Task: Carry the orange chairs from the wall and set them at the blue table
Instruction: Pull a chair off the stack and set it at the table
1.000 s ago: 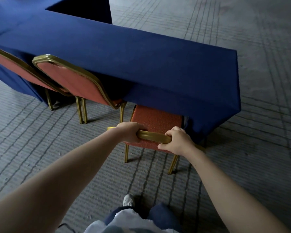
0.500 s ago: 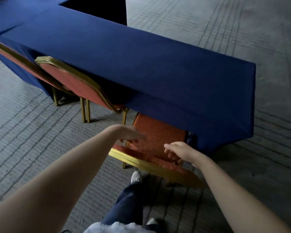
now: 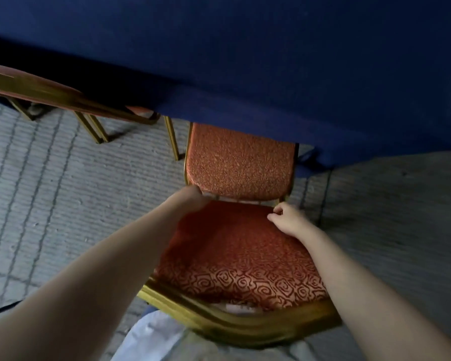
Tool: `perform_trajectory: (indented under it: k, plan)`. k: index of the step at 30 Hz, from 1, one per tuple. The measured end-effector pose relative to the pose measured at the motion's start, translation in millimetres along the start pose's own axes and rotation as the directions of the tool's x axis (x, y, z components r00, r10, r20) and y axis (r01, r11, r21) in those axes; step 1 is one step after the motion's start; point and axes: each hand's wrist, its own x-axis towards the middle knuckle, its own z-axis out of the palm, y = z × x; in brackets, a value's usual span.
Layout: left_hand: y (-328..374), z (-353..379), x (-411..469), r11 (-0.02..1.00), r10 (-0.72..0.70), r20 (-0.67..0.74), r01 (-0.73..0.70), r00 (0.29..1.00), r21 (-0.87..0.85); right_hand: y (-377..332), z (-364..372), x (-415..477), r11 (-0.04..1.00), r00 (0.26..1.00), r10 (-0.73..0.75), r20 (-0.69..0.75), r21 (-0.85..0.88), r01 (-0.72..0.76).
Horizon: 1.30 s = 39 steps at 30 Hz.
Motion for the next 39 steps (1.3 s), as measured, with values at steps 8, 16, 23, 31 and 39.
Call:
perform_trajectory:
  k: [8, 16, 23, 31, 39]
  plan:
    - [-17.0, 17.0, 57.0, 0.967, -0.181, -0.012, 0.181, 0.983, 0.179, 15.9, 18.1, 52.6, 0.978, 0.988, 0.144, 0.055, -0.163, -0.133]
    - [-28.2, 45.6, 97.2, 0.913, -0.318, 0.008, 0.304, 0.948, 0.272, 34.3, 32.4, 96.2, 0.970, 0.966, 0.245, 0.084, -0.012, -0.245]
    - [-31.5, 50.1, 110.9, 0.854, -0.425, -0.050, 0.419, 0.904, 0.308, 33.2, 33.9, 116.2, 0.947, 0.946, 0.321, 0.053, -0.053, -0.318]
    - [-31.0, 44.8, 108.5, 0.891, -0.376, 0.046, 0.348, 0.925, 0.293, 33.4, 33.3, 120.6, 0.921, 0.916, 0.387, 0.103, 0.002, -0.389]
    - [-33.8, 42.1, 112.6, 0.909, -0.359, 0.126, 0.316, 0.925, 0.270, 36.8, 24.8, 125.2, 0.902, 0.895, 0.399, 0.199, 0.090, -0.422]
